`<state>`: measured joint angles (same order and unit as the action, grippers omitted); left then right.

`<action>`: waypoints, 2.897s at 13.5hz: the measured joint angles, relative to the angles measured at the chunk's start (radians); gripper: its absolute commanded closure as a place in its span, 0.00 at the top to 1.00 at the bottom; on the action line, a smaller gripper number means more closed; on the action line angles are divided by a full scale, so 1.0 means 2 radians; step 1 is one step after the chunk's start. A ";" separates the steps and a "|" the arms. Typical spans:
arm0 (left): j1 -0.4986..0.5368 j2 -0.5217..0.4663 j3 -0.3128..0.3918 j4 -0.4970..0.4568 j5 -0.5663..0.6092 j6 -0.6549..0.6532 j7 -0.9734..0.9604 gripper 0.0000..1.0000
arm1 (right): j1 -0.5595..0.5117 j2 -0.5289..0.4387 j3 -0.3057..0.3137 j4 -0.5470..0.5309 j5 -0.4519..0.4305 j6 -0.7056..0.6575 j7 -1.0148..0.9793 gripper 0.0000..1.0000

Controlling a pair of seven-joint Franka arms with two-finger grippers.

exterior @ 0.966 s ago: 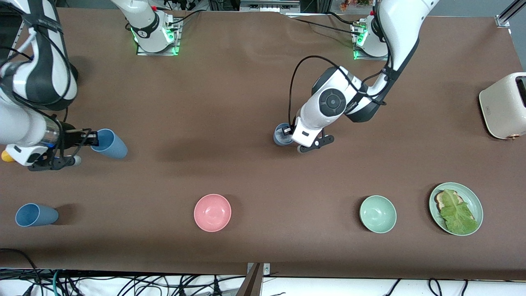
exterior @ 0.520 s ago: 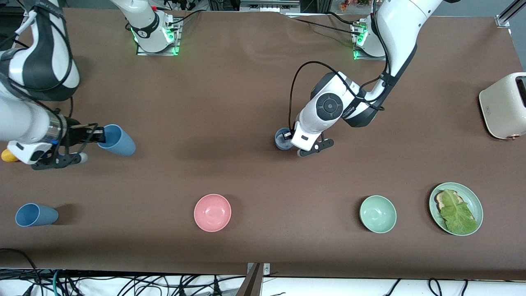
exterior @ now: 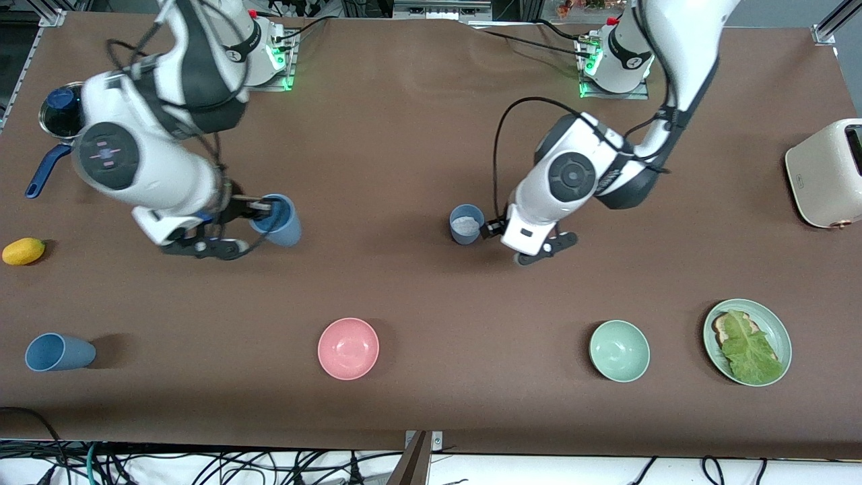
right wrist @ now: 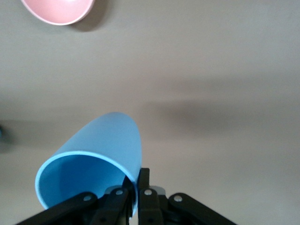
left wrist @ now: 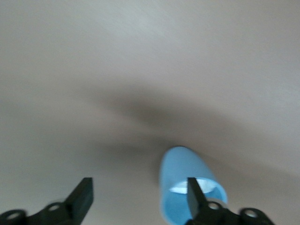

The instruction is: Stack blue cups with both arms

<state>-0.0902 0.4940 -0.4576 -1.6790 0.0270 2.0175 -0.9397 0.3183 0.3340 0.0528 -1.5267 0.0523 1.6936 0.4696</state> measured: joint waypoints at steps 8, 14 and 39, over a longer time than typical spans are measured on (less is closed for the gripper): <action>0.175 -0.017 0.005 0.015 0.002 -0.080 0.246 1.00 | 0.180 0.060 0.002 0.003 0.018 0.148 0.330 0.00; 0.273 -0.034 0.004 -0.010 0.064 -0.086 0.365 1.00 | 0.249 0.138 0.001 0.106 0.018 0.168 0.463 0.00; 0.268 -0.166 -0.034 -0.007 0.086 -0.251 0.386 1.00 | 0.158 0.053 -0.214 0.114 0.033 -0.080 -0.041 1.00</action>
<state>0.4466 0.1614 -0.5253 -1.6931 0.1983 1.5151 -0.1676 0.6347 0.4397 -0.3759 -1.2987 0.1177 1.5330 0.3882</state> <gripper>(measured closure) 0.000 0.000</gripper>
